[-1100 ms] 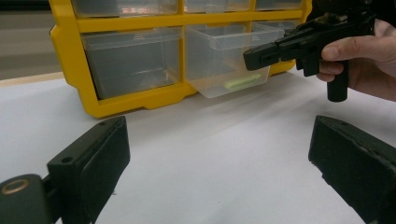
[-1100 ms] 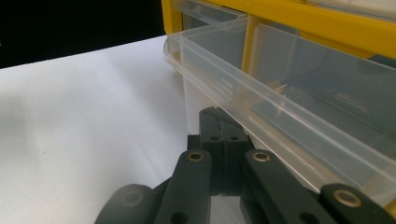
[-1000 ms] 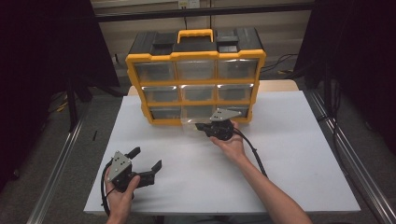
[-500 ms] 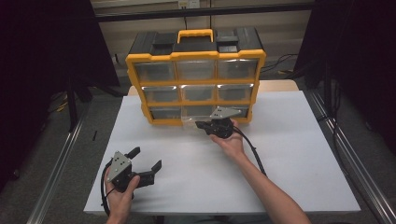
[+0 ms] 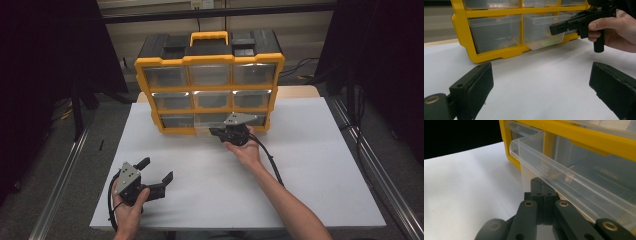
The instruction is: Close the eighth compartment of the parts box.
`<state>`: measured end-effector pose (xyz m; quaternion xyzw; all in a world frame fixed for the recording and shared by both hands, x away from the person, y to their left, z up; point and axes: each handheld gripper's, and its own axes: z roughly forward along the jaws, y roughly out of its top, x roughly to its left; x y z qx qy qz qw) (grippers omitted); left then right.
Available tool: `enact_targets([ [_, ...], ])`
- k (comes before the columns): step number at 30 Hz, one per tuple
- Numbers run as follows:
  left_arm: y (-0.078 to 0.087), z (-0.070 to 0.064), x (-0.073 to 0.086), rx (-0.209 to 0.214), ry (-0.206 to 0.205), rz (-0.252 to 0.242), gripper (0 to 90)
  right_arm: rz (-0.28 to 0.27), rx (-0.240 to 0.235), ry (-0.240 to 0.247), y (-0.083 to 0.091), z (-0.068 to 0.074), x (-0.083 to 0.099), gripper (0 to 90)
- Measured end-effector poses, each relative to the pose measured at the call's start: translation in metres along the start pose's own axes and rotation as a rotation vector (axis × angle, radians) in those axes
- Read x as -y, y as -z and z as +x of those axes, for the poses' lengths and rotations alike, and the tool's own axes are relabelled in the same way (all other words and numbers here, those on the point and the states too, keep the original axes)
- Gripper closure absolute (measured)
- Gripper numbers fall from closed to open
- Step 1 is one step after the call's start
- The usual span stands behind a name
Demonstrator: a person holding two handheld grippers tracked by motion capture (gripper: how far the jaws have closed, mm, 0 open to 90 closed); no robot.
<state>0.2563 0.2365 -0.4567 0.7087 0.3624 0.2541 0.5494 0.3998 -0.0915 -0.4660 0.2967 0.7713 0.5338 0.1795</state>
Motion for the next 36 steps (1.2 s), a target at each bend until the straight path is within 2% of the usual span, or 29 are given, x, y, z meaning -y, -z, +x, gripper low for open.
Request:
enact_targets([
  [18,0.0,0.0,0.0,0.001,0.0,0.0,5.5,0.0,0.021,-0.021,-0.005,-0.008,-0.003,90.0],
  [36,0.0,0.001,0.0,0.007,-0.001,-0.002,5.5,0.003,0.033,-0.02,-0.008,-0.013,-0.005,90.0],
])
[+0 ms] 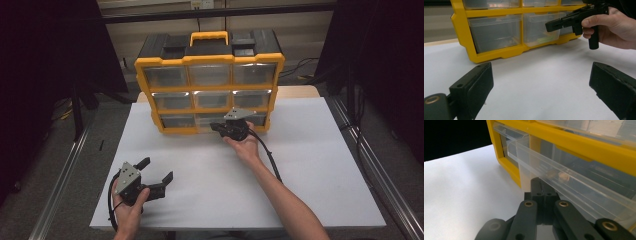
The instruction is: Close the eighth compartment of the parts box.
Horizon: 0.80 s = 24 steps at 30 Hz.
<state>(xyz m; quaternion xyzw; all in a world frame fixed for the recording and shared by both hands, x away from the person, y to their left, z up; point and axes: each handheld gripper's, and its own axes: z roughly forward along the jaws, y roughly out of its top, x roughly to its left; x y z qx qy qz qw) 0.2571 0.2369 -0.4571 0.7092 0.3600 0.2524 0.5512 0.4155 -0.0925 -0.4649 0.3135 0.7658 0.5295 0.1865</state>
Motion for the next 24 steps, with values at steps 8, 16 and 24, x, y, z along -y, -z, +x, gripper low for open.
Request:
enact_targets([
  [8,-0.0001,-0.0005,-0.0002,-0.008,-0.003,0.003,5.5,-0.005,0.009,-0.009,0.0006,-0.0034,-0.0024,90.0],
  [16,0.0003,-0.0005,-0.0002,-0.007,-0.001,0.004,5.5,-0.011,0.013,-0.015,-0.0018,-0.0043,-0.0036,90.0],
  [24,-0.0001,0.0,0.0,0.001,-0.002,0.002,5.5,-0.013,0.015,-0.013,-0.005,-0.0043,-0.0043,90.0],
])
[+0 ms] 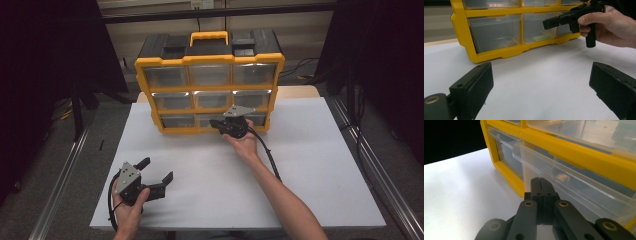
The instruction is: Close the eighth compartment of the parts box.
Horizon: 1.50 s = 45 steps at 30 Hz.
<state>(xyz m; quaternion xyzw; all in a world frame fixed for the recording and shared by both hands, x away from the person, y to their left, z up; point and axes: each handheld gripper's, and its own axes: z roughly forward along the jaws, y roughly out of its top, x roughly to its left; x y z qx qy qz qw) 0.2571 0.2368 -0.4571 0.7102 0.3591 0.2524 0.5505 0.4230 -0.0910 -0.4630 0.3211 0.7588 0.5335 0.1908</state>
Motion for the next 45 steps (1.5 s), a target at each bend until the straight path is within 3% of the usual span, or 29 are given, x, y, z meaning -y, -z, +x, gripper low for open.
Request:
enact_targets([
  [20,-0.001,0.0,0.0,-0.007,-0.003,0.008,5.5,0.012,0.041,-0.003,-0.005,-0.003,0.001,90.0],
  [27,-0.002,0.001,0.001,-0.006,0.003,0.006,5.5,0.007,0.071,-0.03,-0.004,-0.012,0.004,90.0],
  [28,-0.002,0.001,0.001,-0.008,0.011,0.008,5.5,0.007,0.056,-0.04,-0.004,-0.012,0.004,90.0],
  [30,-0.001,0.002,0.001,-0.016,0.008,0.013,5.5,0.017,0.066,-0.024,-0.005,-0.013,0.005,90.0],
  [45,-0.001,0.0,0.001,-0.012,-0.005,0.015,5.5,0.023,0.081,-0.026,-0.011,-0.009,0.006,90.0],
])
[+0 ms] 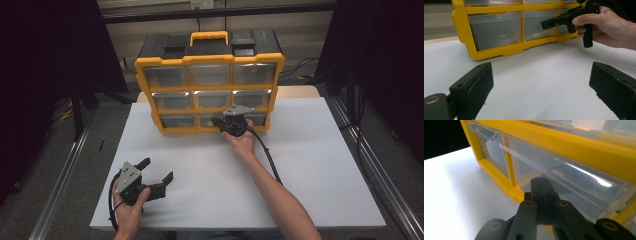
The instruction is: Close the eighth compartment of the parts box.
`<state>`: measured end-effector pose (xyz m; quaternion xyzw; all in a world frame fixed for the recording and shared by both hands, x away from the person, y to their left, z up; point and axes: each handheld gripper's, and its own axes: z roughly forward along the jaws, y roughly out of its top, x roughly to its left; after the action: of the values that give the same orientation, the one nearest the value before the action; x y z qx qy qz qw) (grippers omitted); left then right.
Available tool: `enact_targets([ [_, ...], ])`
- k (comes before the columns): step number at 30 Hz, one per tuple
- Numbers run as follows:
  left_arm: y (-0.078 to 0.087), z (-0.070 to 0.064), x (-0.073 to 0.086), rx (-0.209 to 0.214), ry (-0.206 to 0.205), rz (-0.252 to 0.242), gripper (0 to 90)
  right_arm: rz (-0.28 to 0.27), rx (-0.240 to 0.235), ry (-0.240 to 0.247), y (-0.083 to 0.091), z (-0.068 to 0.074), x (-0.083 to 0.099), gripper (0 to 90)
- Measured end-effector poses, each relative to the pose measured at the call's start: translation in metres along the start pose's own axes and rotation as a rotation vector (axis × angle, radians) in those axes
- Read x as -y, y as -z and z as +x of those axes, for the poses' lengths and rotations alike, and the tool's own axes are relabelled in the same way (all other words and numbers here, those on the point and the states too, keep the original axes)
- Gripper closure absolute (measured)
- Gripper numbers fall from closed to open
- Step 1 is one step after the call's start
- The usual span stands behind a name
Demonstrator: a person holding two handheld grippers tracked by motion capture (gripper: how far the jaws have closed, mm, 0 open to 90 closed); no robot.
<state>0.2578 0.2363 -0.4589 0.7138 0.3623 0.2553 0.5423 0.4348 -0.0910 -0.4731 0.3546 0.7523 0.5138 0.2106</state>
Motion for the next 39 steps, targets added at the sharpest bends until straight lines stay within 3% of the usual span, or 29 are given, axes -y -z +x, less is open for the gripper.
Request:
enact_targets([
  [7,0.001,0.0,-0.001,0.002,0.006,-0.01,5.5,0.001,0.006,-0.002,-0.001,0.001,0.0,90.0],
  [15,0.002,0.0,-0.001,0.003,0.005,-0.009,5.5,-0.005,-0.027,-0.028,0.001,0.001,0.002,89.2],
  [28,0.003,0.001,0.0,0.004,0.004,-0.008,5.5,0.012,-0.049,-0.028,0.008,0.01,0.002,62.8],
  [36,0.004,-0.001,0.0,-0.002,0.011,-0.011,5.5,0.011,-0.002,-0.013,0.014,0.014,-0.001,39.0],
  [39,0.003,0.0,0.0,-0.001,0.012,-0.012,5.5,0.015,-0.015,-0.019,0.017,0.016,-0.002,33.4],
])
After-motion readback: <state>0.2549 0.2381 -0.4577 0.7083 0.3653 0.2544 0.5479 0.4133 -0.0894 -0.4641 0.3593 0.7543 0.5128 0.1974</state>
